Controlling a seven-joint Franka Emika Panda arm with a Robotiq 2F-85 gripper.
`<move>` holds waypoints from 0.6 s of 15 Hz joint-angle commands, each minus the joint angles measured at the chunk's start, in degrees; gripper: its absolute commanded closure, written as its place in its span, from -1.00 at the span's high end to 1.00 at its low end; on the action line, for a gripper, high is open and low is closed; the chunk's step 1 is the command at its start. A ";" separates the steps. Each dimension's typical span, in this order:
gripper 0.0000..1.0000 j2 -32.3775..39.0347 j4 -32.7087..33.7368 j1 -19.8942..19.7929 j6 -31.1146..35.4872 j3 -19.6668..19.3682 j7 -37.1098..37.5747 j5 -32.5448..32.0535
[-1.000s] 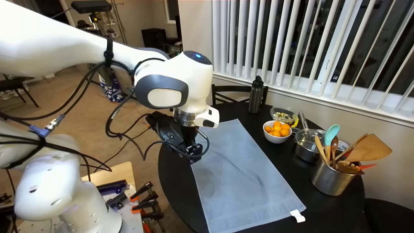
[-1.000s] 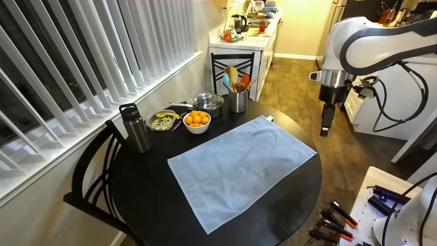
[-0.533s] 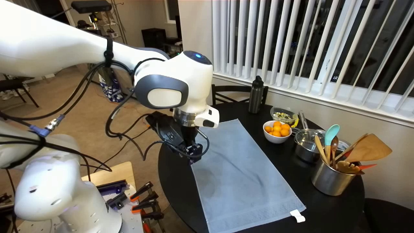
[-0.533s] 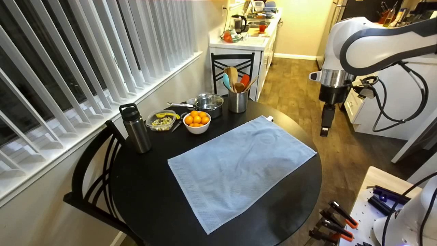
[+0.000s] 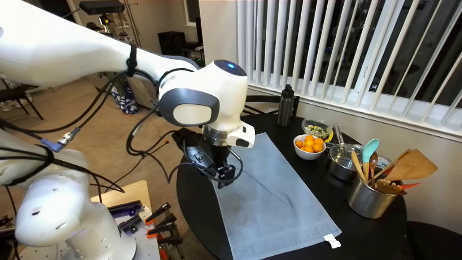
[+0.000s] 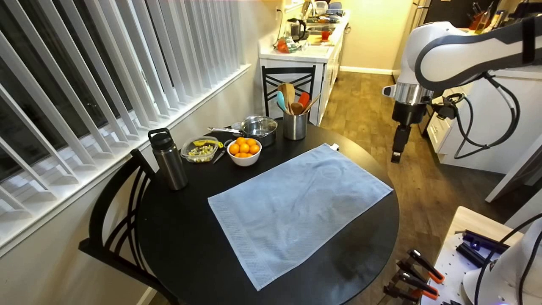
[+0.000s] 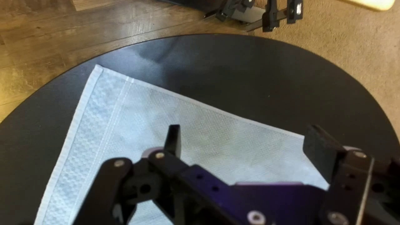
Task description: Fold the towel's length in half
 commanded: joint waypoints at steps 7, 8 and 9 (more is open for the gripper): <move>1.00 22.38 11.51 -5.23 17.07 -3.74 -11.76 13.07; 1.00 24.46 12.21 -6.11 18.68 -3.64 -13.36 14.21; 1.00 26.04 12.81 -6.94 19.85 -3.31 -14.44 15.13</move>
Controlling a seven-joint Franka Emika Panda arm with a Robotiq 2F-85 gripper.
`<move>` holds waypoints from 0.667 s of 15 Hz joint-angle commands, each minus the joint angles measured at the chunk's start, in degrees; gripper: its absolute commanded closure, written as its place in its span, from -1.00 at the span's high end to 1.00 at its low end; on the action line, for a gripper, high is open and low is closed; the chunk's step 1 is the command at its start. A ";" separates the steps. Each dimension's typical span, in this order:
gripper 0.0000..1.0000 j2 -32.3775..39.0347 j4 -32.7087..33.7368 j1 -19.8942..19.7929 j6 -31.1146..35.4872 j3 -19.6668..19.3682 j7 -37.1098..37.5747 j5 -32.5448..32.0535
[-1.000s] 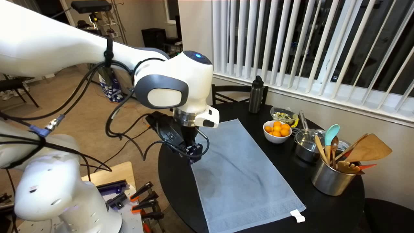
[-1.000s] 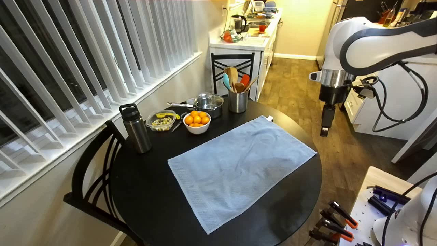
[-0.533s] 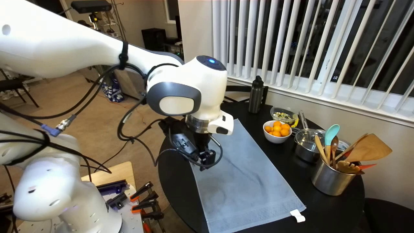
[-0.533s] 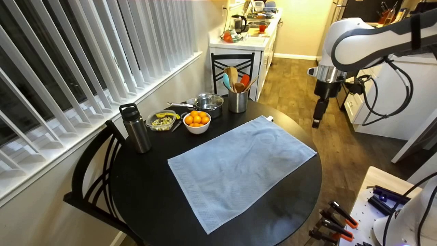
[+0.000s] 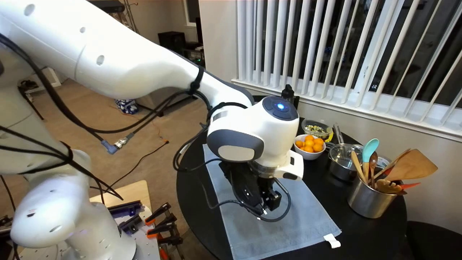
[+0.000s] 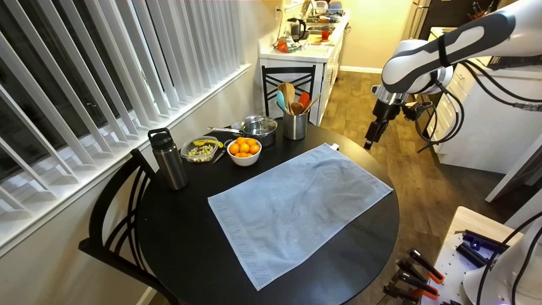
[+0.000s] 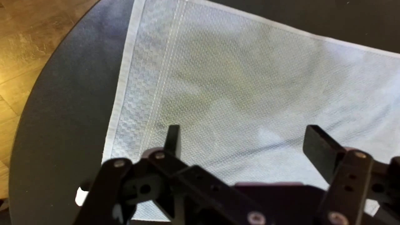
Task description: Fold the towel's length in half
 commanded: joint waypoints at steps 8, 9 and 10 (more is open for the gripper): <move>1.00 8.61 4.25 -6.91 3.75 3.73 -5.21 2.85; 1.00 8.61 4.31 -6.88 3.75 3.82 -5.21 2.86; 1.00 8.61 4.33 -6.87 3.75 3.88 -5.21 2.86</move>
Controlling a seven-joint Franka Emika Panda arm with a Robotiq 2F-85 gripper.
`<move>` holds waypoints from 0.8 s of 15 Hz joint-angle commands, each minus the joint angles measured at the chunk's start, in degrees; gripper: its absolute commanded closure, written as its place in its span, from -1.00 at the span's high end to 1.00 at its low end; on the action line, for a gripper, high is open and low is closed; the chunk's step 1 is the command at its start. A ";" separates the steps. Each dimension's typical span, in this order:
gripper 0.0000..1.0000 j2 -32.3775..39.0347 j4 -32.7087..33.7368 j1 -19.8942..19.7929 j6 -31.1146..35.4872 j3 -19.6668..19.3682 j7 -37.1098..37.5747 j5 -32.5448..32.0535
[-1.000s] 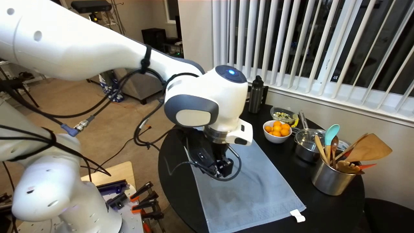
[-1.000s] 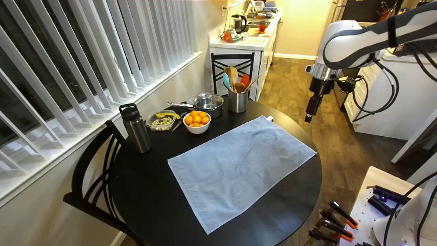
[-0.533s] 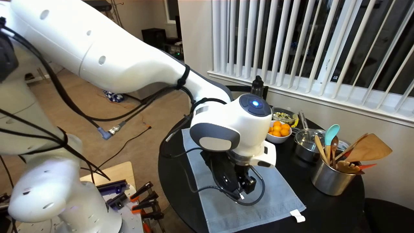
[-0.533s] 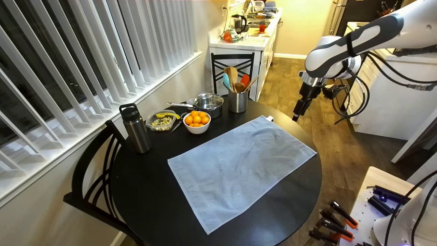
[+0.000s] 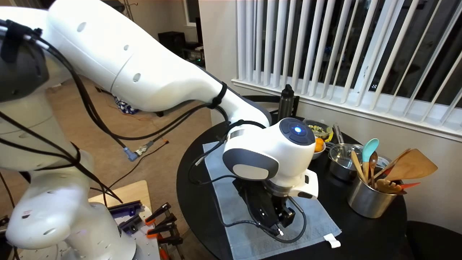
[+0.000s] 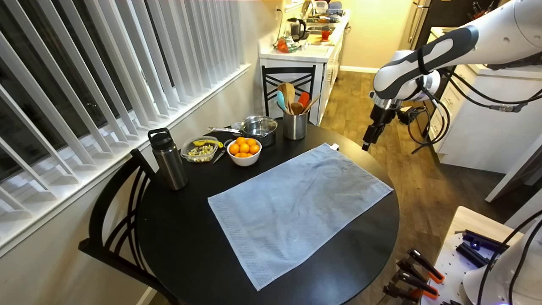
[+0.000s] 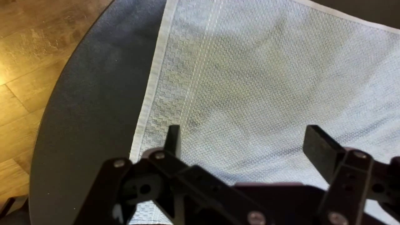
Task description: Fold the towel's length in half
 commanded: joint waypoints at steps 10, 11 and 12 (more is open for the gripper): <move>1.00 21.10 17.18 -9.83 9.88 9.09 4.76 13.04; 1.00 22.96 18.14 -9.86 10.75 9.38 6.65 11.31; 1.00 24.42 19.15 -10.21 11.20 9.84 7.89 10.18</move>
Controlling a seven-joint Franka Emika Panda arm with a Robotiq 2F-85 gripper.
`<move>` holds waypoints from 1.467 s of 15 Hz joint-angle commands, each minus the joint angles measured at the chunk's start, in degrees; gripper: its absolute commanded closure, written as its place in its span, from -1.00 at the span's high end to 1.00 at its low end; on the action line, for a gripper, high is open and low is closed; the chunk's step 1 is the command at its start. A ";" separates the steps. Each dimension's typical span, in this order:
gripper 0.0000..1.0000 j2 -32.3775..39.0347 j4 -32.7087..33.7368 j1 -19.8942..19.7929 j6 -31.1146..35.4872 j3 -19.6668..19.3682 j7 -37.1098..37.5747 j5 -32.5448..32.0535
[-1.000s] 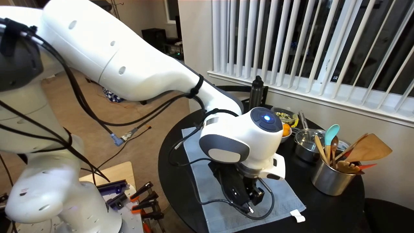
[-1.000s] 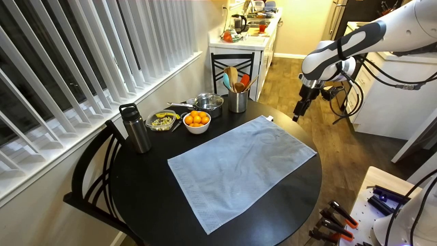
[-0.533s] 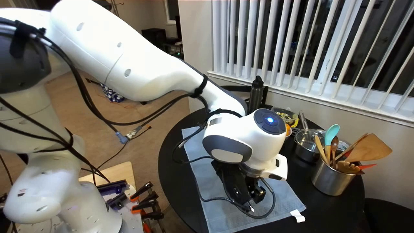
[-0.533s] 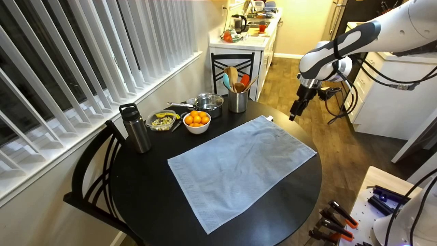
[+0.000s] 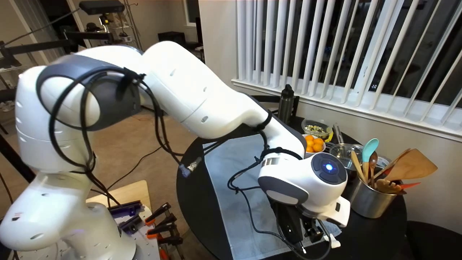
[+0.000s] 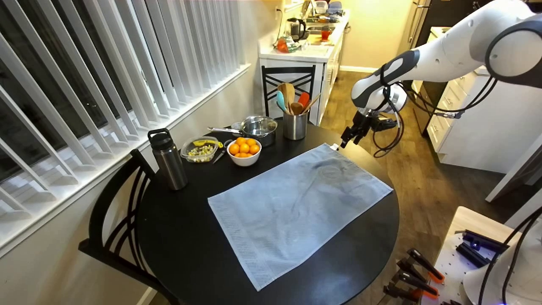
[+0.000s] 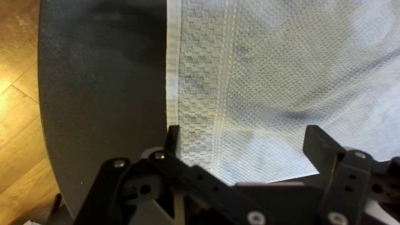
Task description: Fold the towel's length in half
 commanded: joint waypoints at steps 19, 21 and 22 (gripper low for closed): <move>1.00 15.62 11.00 -5.81 2.51 7.51 12.87 -11.74; 1.00 15.63 10.95 -5.53 2.54 7.86 12.97 -12.61; 1.00 15.58 10.90 -5.41 2.53 7.99 13.03 -13.07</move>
